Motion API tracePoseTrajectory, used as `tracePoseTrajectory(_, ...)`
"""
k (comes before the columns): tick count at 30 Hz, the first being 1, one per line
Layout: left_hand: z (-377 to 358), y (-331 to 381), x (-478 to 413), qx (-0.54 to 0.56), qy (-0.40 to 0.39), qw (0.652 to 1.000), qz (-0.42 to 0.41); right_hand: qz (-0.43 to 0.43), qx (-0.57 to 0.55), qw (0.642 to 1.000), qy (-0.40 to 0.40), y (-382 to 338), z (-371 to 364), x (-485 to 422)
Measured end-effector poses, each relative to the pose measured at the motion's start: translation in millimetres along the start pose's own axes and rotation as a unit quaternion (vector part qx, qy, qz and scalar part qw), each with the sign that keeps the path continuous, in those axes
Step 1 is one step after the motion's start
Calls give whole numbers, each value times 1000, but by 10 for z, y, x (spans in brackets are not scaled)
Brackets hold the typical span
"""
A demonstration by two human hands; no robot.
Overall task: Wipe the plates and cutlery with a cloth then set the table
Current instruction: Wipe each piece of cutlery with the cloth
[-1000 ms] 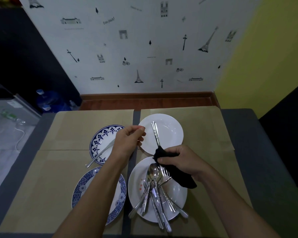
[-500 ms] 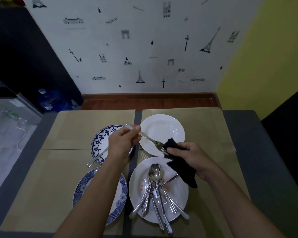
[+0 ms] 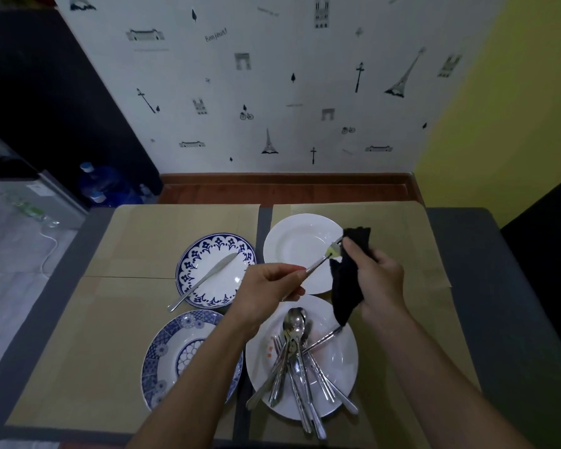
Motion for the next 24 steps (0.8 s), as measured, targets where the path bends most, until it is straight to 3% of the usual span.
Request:
tracePoseTrajectory(6,7,21,28,-78,-33,996,-11,-69,46,993,-80,170,-143,11)
tracePoseTrajectory(15,405,-122,-10,-134,-18,991,0,-20,36,999,-22,217,-257,-125)
tracePoseTrajectory(19,786,-261,-73,-156,55,986,6,-17,32,999,-8,266,-319,-170)
tracePoseTrajectory(24,1301,-501,-191,-251,181,951,26,-23,64,997,-26,384,-451,-142)
Point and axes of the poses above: each hand's wrist, its own x-axis away from the middle knuckle, its own z-axis out of the back of the hand, y = z × x, the point moved 4 cm from there along -x, towards the middle knuckle, and after that the axes turned 3 degrees about x, right-handed, at the moved point
